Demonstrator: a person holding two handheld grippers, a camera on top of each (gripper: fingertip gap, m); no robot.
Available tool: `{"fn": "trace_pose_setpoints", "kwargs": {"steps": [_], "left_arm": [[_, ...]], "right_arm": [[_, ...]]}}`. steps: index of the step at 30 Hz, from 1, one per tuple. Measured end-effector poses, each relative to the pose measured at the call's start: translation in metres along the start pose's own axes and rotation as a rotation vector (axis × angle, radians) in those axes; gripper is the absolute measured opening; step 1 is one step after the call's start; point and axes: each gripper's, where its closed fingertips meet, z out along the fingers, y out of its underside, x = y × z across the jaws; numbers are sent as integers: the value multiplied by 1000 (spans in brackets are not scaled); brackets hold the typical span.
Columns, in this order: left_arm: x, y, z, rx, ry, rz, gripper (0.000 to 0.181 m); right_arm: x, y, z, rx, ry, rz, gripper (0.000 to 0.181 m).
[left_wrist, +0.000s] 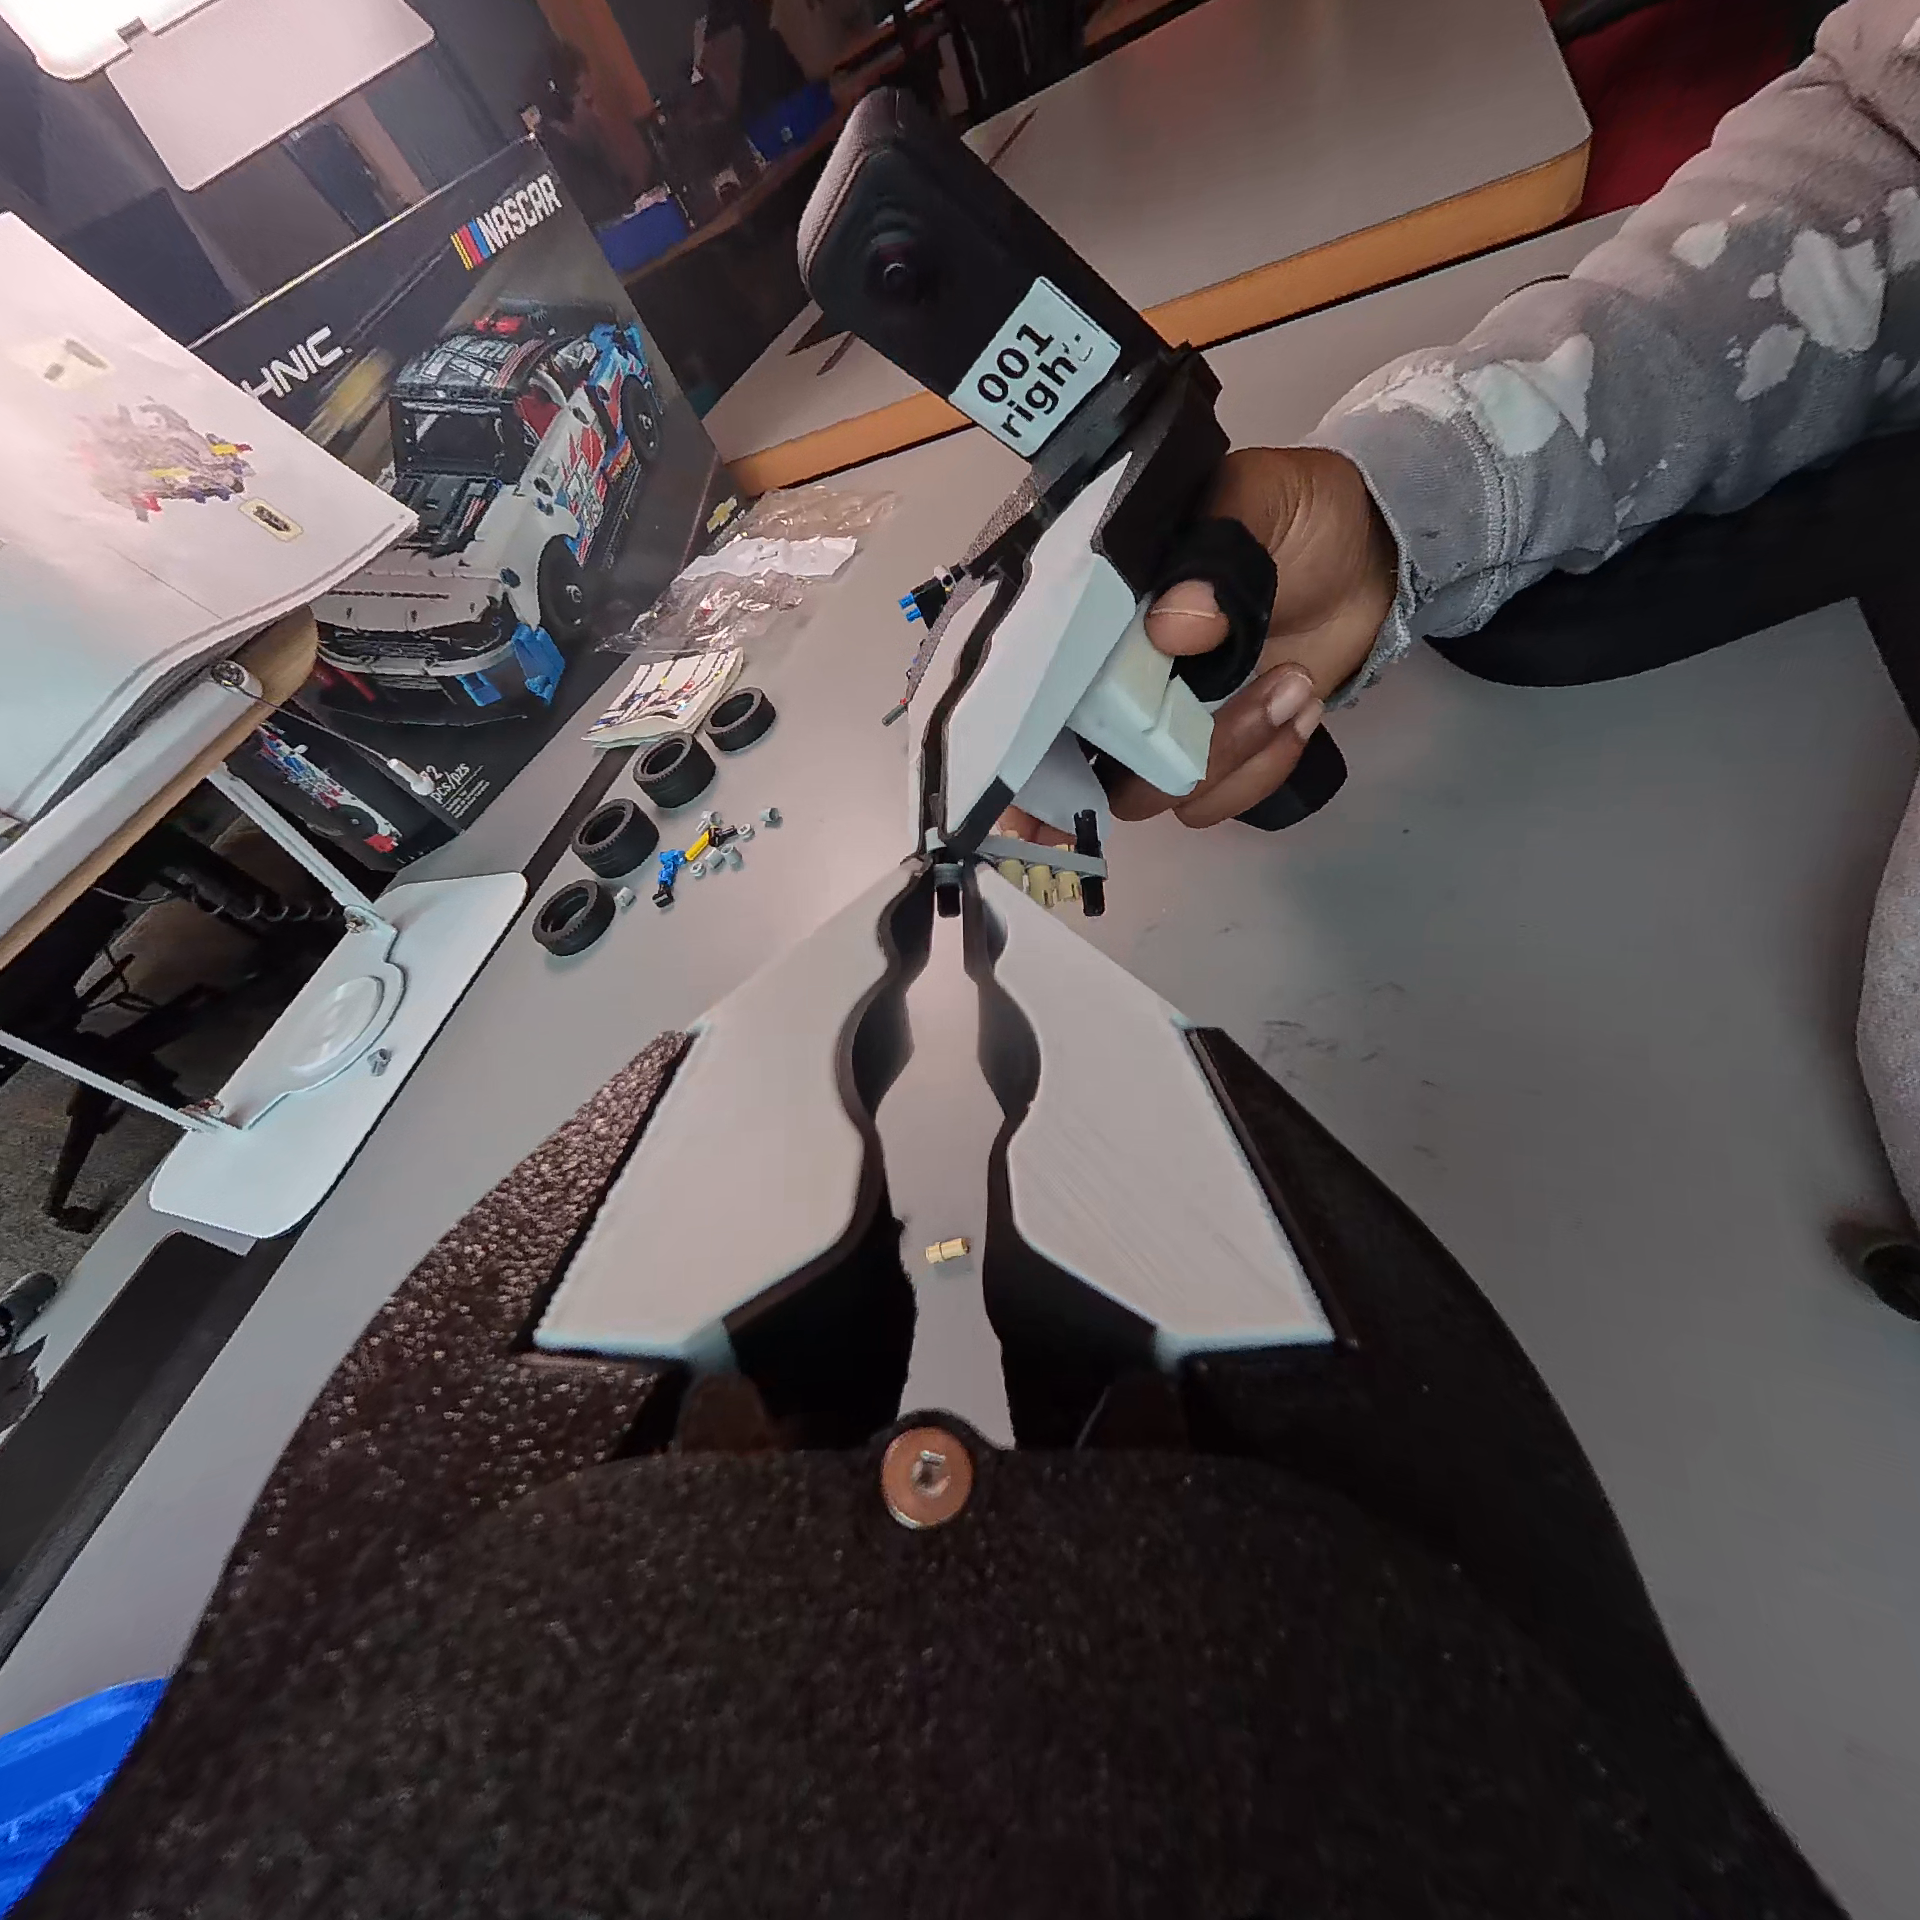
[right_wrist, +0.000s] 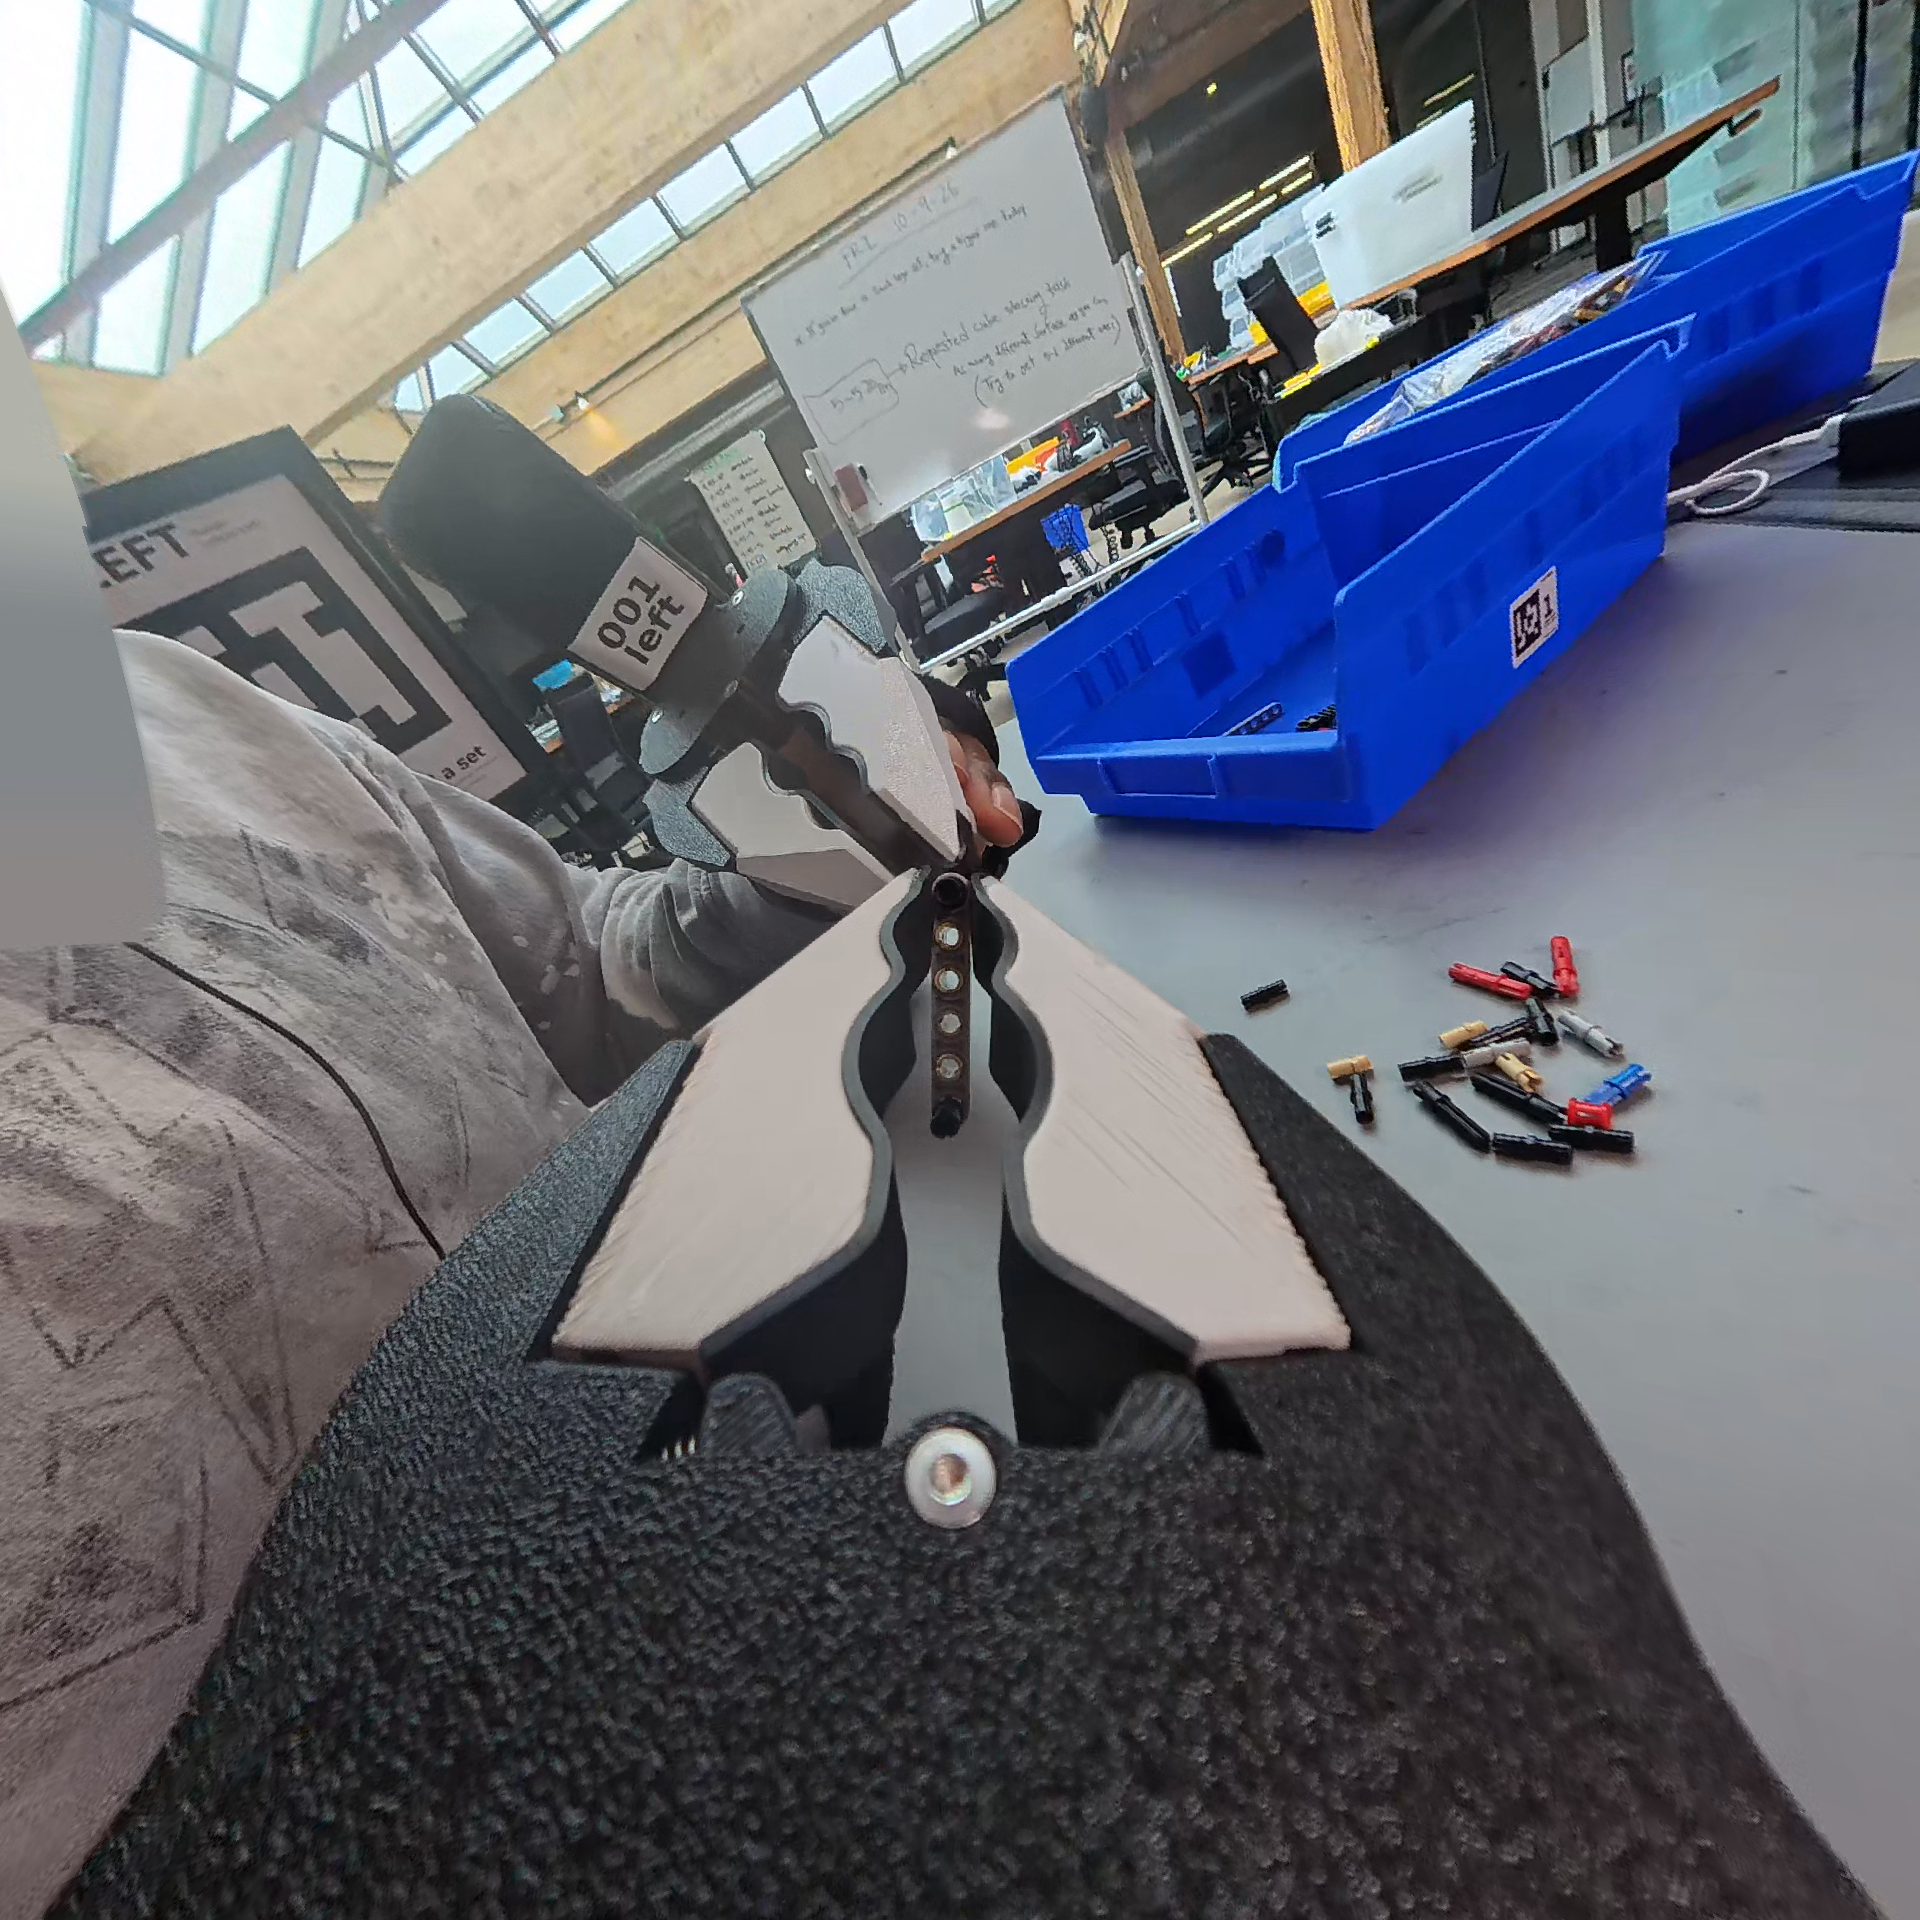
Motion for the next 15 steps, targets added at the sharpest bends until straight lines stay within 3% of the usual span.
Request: {"fn": "trace_pose_setpoints", "kwargs": {"steps": [4,6,8,12,13,15], "left_arm": [[-1,2,-4,-12,-13,22,3],[-16,15,-15,-41,-52,2,2],[-14,8,-19,21,7,-116,1],[-8,-16,-13,190,113,-265,1],[-6,-19,-14,225,160,-333,14],[-1,-24,-17,300,247,-449,22]], "right_arm": [[0,-5,-5,10,7,-42,6],[9,-35,-31,119,30,-21,6],[7,-38,-33,81,78,-152,6],[-12,-32,-18,84,11,-230,6],[-16,-33,-18,93,-1,-266,6],[-25,-31,-16,91,-15,-346,6]]}}
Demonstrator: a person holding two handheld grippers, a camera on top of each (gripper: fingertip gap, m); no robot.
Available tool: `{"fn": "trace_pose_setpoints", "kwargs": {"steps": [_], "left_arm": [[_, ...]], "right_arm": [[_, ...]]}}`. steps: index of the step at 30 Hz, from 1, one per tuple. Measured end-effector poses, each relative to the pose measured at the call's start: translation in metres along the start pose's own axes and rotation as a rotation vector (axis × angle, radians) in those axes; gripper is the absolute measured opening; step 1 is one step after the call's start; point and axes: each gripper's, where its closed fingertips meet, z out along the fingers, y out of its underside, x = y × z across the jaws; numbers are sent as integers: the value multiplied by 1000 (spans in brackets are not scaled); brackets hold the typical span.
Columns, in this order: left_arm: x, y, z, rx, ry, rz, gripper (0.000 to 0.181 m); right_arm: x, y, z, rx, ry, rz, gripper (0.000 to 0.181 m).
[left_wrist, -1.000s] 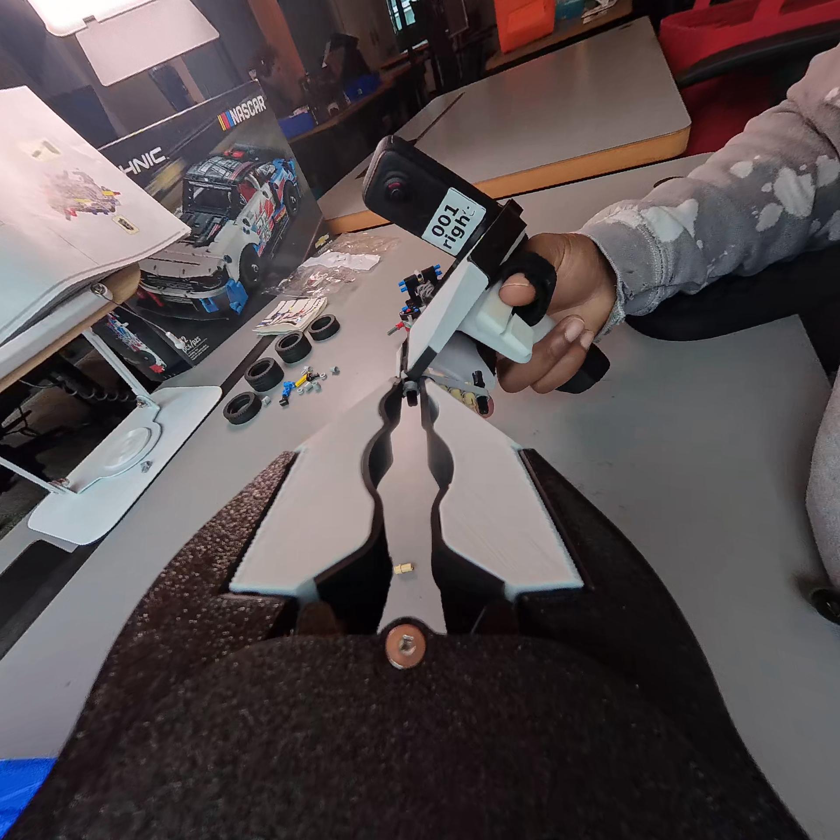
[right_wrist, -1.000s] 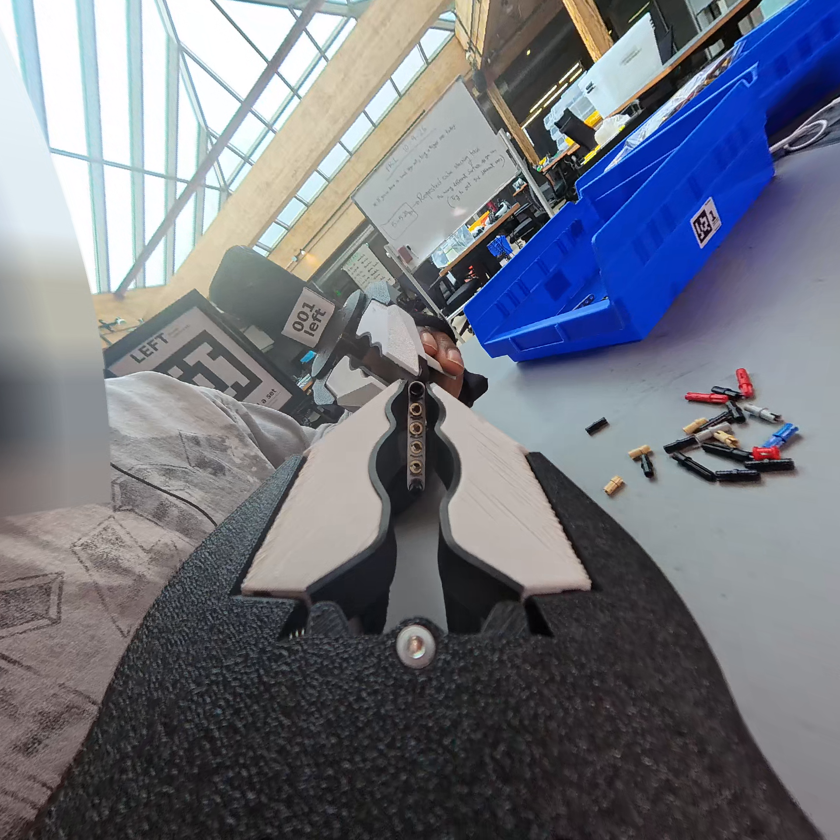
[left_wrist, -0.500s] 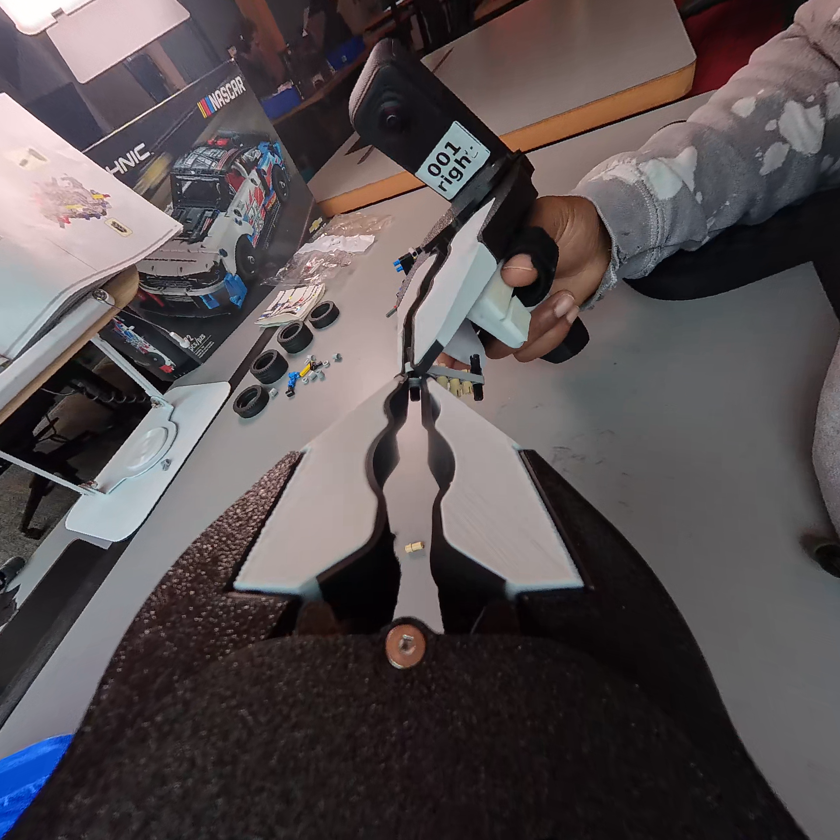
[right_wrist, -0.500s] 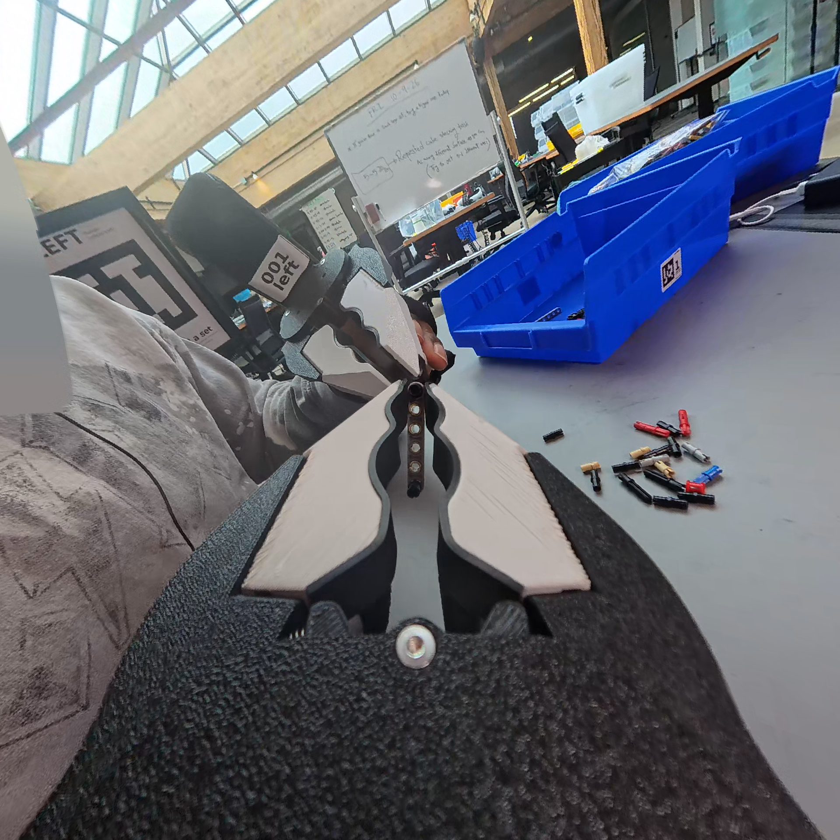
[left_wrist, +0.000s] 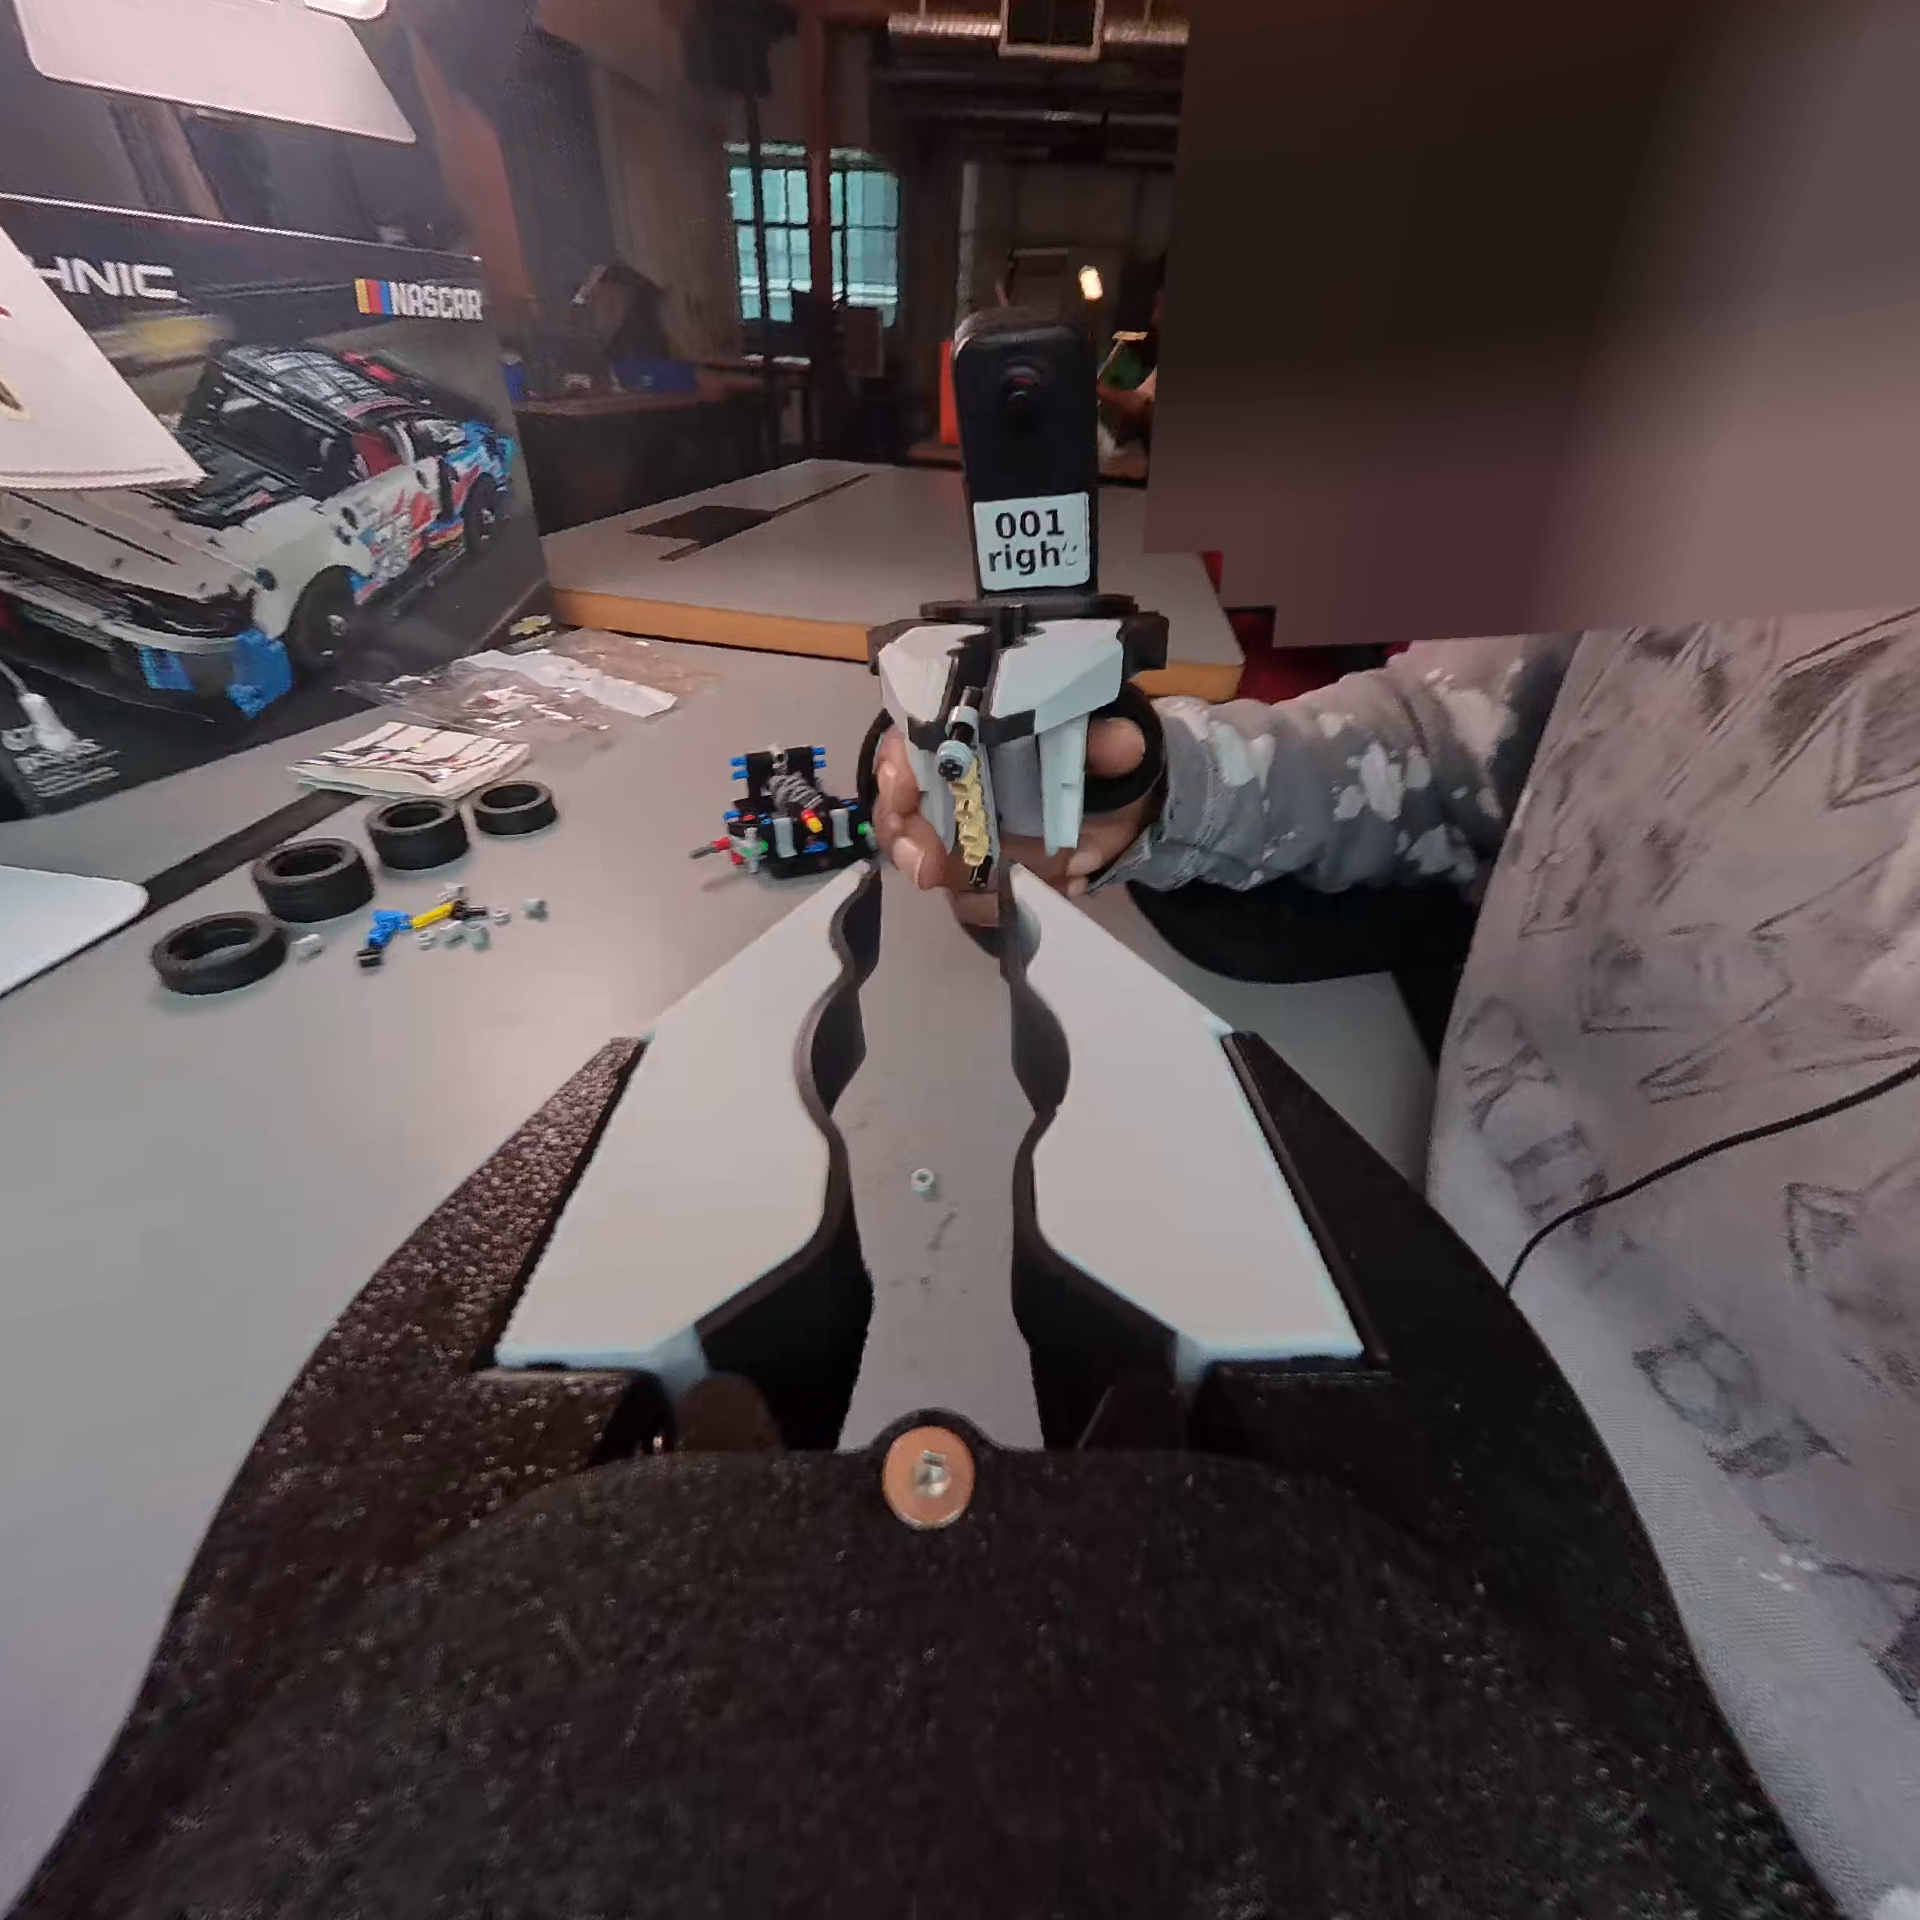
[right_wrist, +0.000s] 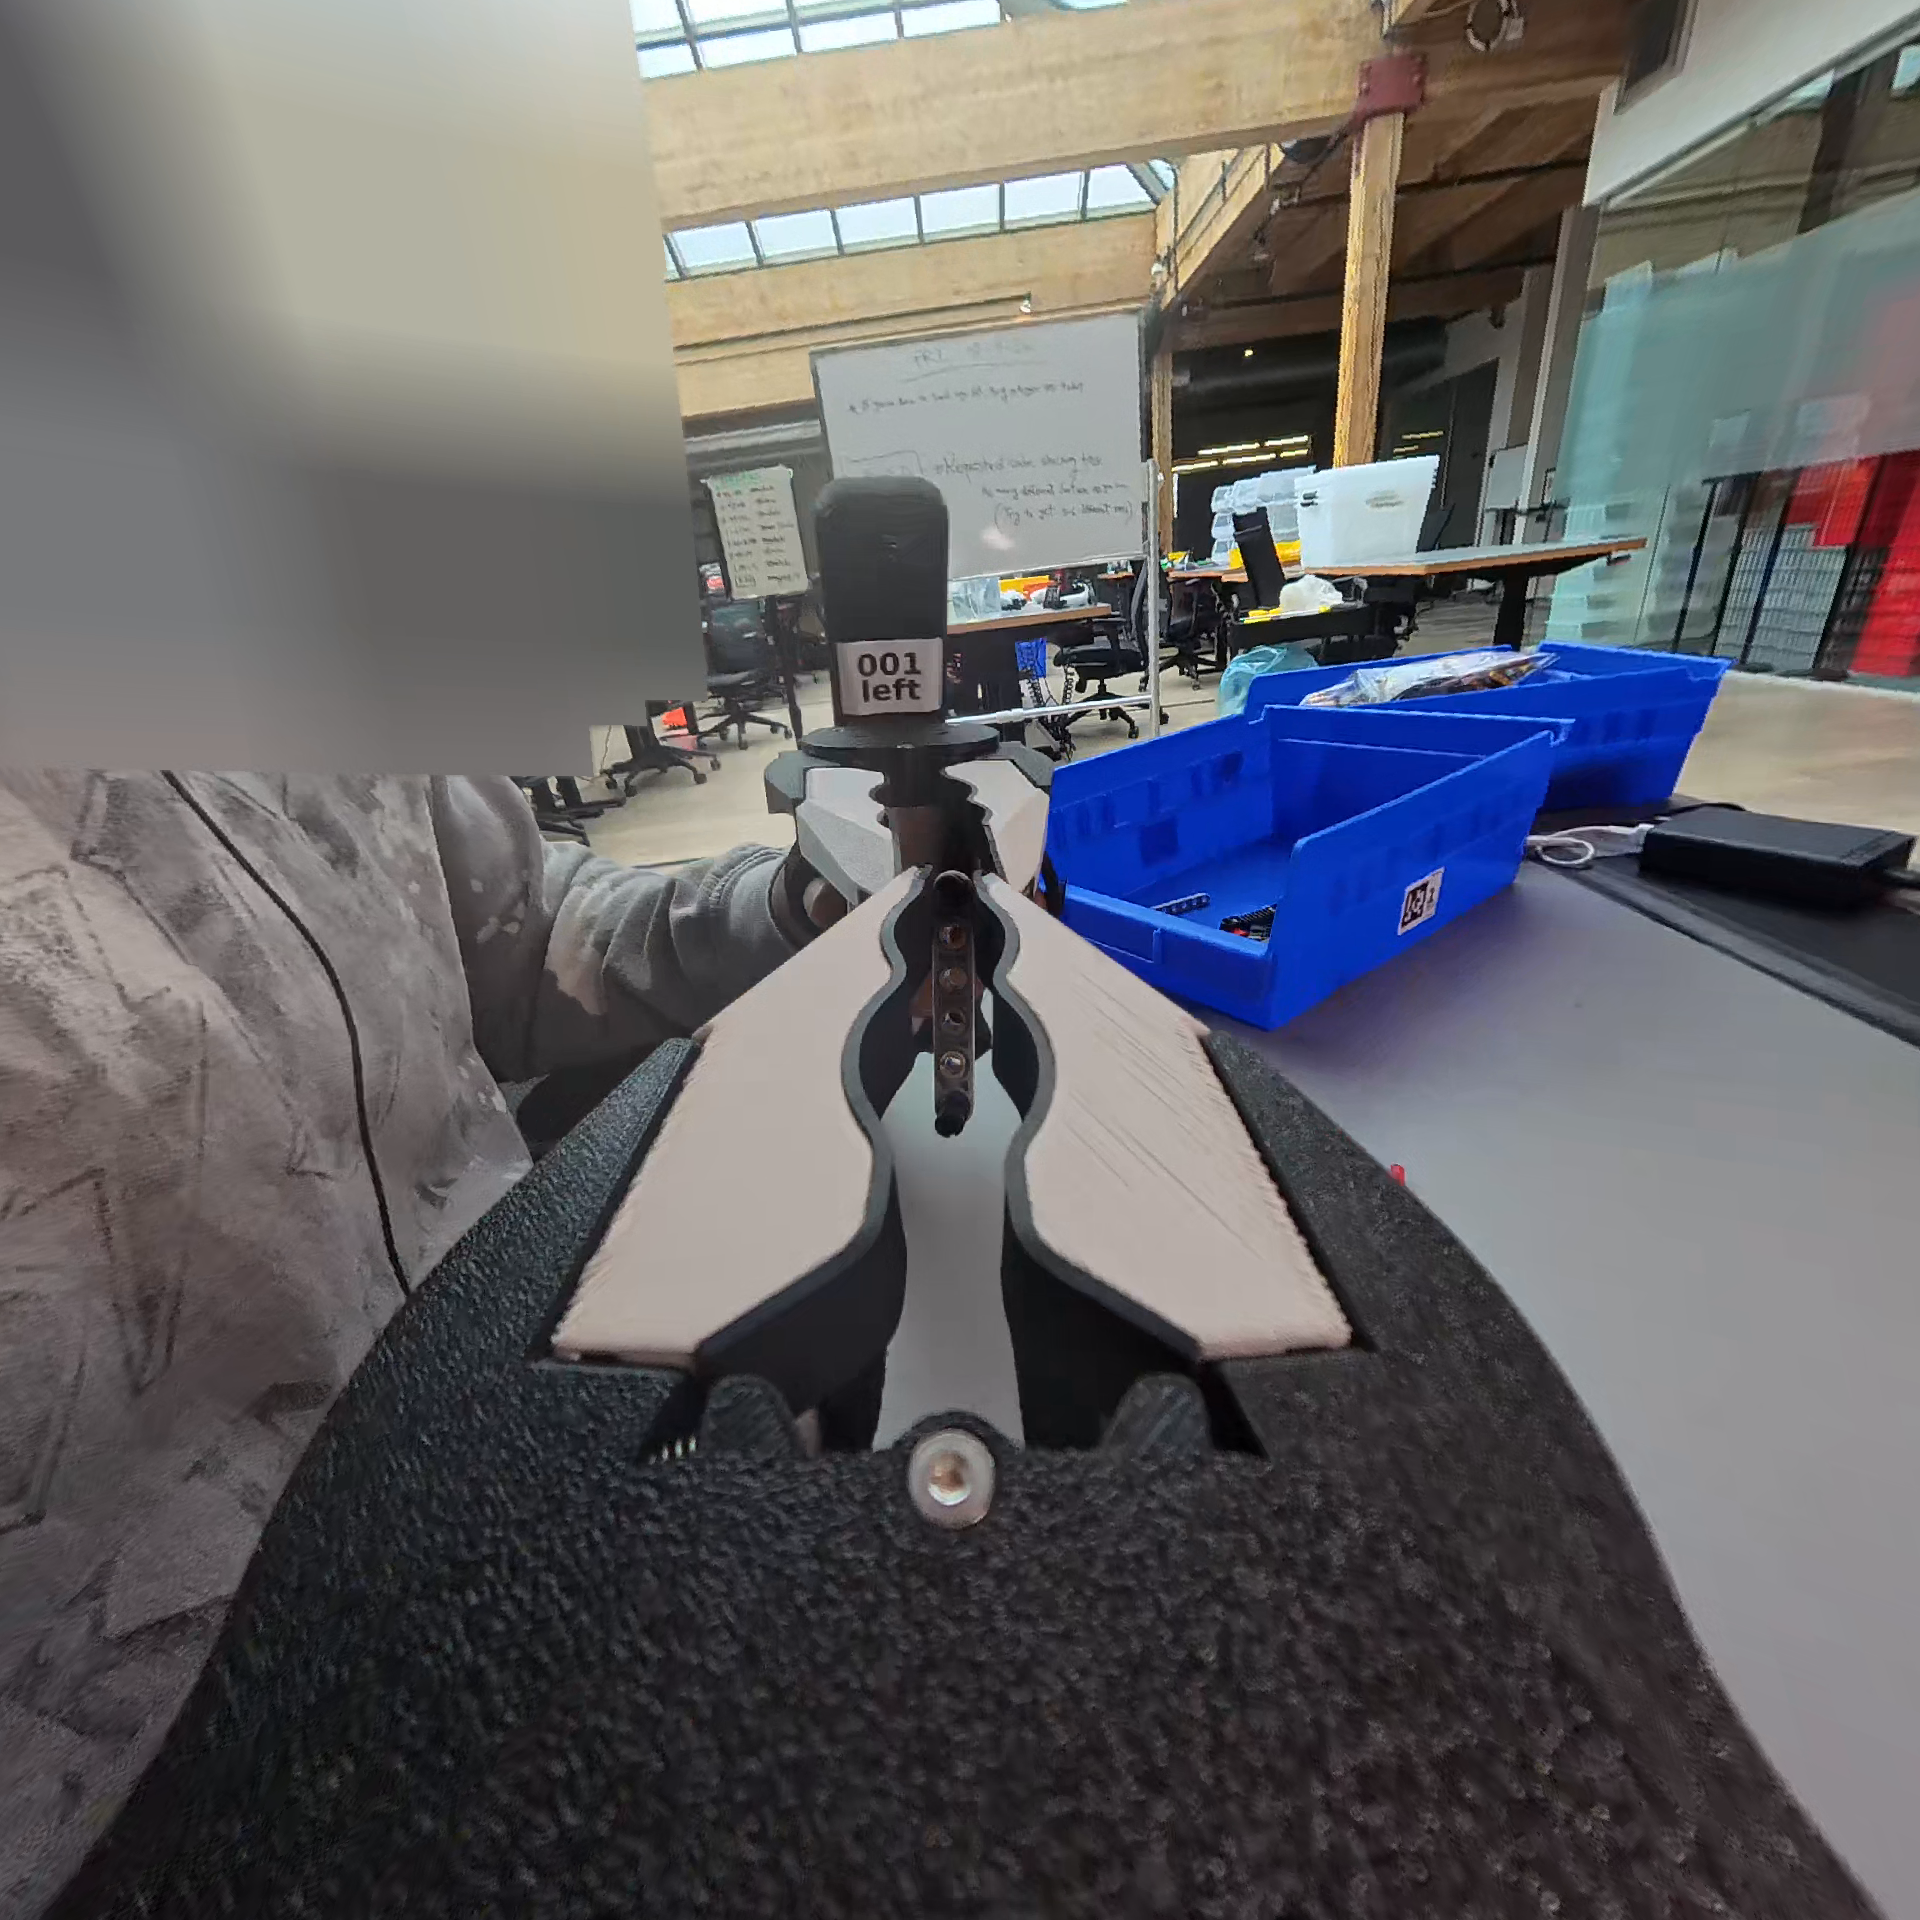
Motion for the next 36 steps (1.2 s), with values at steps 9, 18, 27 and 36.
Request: {"fn": "trace_pose_setpoints", "kwargs": {"steps": [9,18,27,36], "left_arm": [[18,-9,8,97,172,-184,15],[19,-8,9,91,172,-185,6],[15,-4,9,85,186,-266,15],[14,0,9,119,325,-568,8]], "right_arm": [[-13,7,7,-46,-7,-96,8],[-18,11,11,-48,-46,-36,7],[-18,12,13,-45,-30,-84,8],[-15,16,14,-94,57,-310,7]]}}
